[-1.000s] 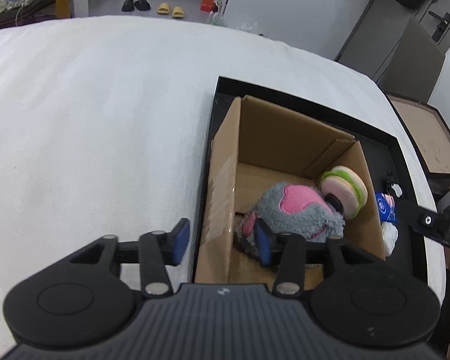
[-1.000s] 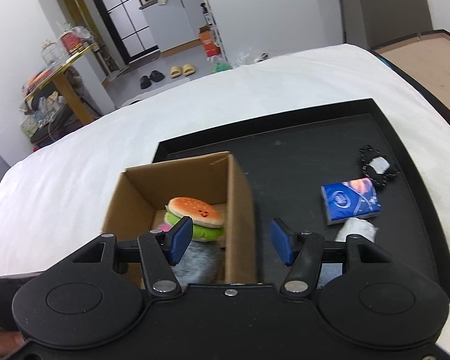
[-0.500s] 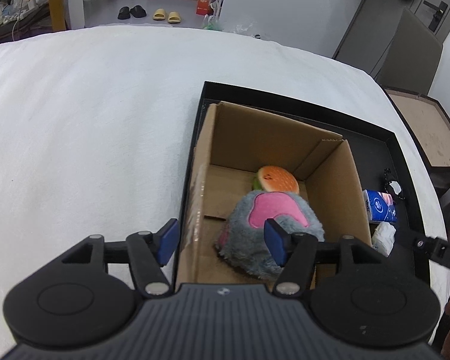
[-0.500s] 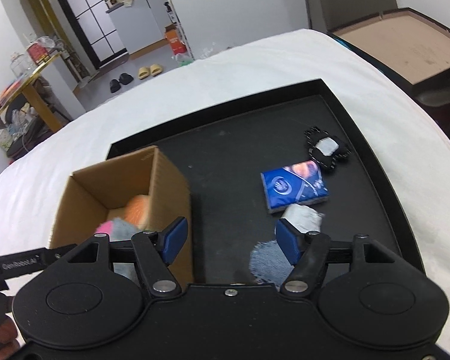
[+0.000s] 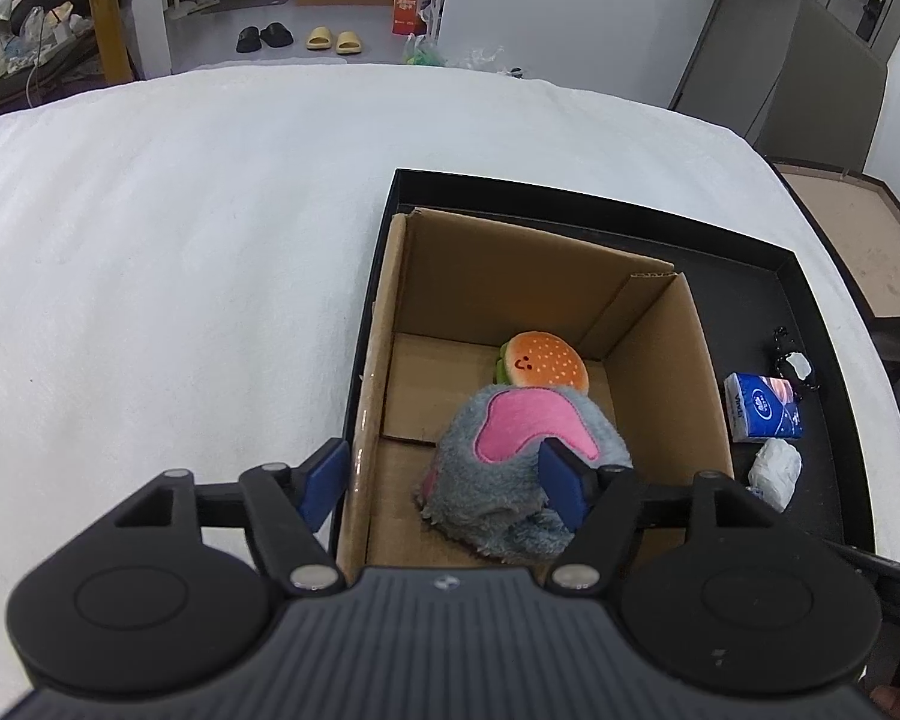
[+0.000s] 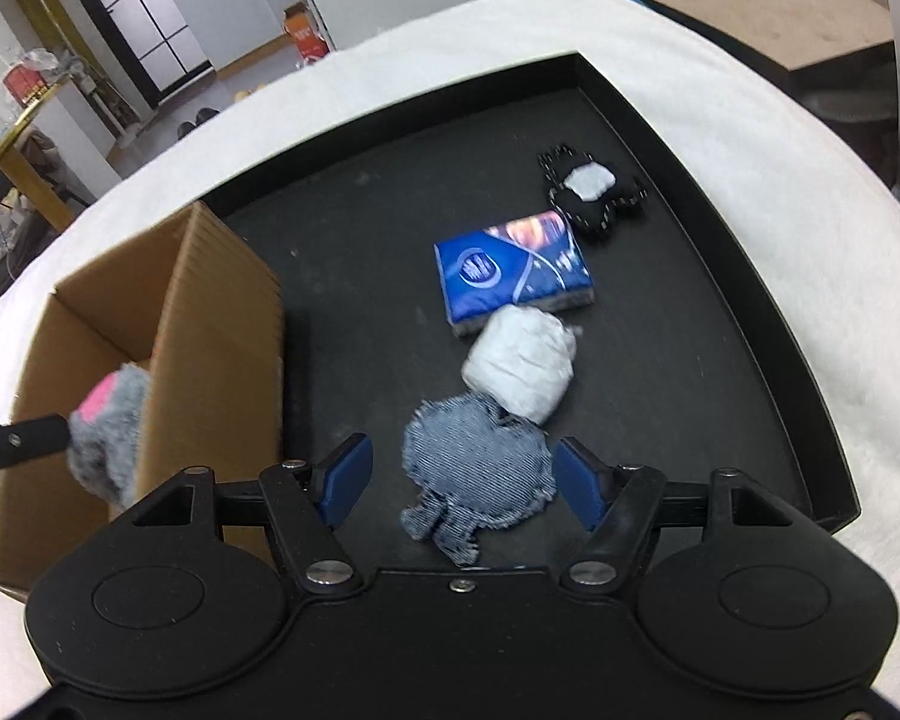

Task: Organize soft objects
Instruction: 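Lower the right gripper onto the denim cloth and close, then carry the denim cloth with the right gripper over the box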

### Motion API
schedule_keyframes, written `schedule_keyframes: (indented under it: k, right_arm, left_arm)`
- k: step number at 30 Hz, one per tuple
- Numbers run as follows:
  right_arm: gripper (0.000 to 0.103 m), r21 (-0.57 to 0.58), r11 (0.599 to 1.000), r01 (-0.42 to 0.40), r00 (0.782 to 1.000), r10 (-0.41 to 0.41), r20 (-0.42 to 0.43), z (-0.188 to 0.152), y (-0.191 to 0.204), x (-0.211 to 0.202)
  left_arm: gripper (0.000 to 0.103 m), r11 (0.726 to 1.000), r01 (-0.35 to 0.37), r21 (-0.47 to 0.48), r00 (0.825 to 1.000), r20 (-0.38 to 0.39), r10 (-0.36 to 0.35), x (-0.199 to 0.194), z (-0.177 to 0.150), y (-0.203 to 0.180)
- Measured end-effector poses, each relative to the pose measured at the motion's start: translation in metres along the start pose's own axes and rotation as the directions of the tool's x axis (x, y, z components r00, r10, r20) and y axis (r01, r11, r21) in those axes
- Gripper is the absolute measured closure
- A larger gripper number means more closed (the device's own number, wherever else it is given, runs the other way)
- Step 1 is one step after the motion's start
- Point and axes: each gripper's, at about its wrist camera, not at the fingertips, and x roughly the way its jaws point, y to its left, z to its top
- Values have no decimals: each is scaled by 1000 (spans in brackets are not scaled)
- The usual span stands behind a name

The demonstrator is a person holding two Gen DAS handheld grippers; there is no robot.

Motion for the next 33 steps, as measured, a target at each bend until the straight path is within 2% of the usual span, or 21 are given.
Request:
schedule_keyframes:
  k: [10, 13, 14, 16, 17, 19, 20, 33]
  right_arm:
    - [38, -28, 999, 32, 999, -33, -36, -10, -1, 19]
    - [39, -47, 998, 46, 999, -47, -21, -12, 2, 20]
    - [40, -55, 997, 52, 998, -53, -16, -12, 3, 20]
    - [53, -87, 993, 78, 997, -79, -3, -13, 7, 20]
    - [55, -104, 991, 85, 996, -86, -2, -13, 10, 19]
    - [66, -96, 993, 65, 998, -66, -7, -12, 8, 16]
    - [68, -91, 994, 63, 998, -63, -7, -12, 7, 14]
    - [71, -93, 994, 53, 998, -49, 49, -3, 14, -19]
  left_arm:
    - [34, 1000, -13, 6, 1000, -1, 13, 2, 0, -4]
    - [34, 1000, -12, 6, 1000, -2, 12, 2, 0, -4]
    - [34, 1000, -12, 6, 1000, -2, 12, 2, 0, -4]
    - [34, 1000, -10, 4, 1000, -1, 10, 2, 0, -4]
    - [34, 1000, -8, 3, 1000, -1, 8, 2, 0, -3]
    - [34, 1000, -4, -1, 1000, -1, 4, 2, 0, -2]
    - [34, 1000, -1, -3, 1000, 0, 1, 1, 0, -2]
    - [34, 1000, 23, -12, 1000, 11, -23, -6, -1, 5]
